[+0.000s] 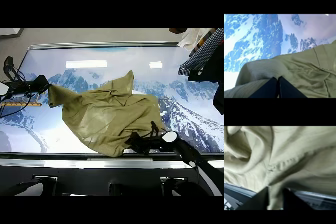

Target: Fold the clothes and pants, and hang the long-sleeved shirts on hangers.

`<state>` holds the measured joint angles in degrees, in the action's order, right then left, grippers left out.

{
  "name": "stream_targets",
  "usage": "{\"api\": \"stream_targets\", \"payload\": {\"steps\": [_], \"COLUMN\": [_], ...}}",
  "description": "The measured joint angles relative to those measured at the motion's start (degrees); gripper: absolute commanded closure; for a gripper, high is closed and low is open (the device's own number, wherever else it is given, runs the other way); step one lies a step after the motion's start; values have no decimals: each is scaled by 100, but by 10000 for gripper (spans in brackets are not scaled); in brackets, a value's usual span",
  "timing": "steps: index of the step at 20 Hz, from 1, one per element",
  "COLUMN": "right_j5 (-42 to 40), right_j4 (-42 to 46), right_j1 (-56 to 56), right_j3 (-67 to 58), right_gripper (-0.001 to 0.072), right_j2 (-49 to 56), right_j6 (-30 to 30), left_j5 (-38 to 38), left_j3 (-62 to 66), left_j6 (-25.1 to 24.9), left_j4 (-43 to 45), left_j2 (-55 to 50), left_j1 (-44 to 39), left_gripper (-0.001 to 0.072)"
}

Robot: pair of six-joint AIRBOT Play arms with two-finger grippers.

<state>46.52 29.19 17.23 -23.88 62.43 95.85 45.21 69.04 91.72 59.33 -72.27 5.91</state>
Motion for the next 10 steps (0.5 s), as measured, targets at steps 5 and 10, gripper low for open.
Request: {"api": "stream_targets", "payload": {"steps": [5, 10], "right_j5": [-264, 225], "right_j4": [-42, 1386], "right_j1": [-11, -1268], "right_j3": [-802, -3469], "right_gripper": [683, 683], "right_j2": [-42, -420], "right_j6": [-192, 546], "left_j5": [-2, -175], "left_j3": [168, 1213], "left_j6": [2, -2], "left_j4": [20, 26], "left_j2": [87, 431], "left_j1": [20, 223], "left_gripper": [691, 691]}}
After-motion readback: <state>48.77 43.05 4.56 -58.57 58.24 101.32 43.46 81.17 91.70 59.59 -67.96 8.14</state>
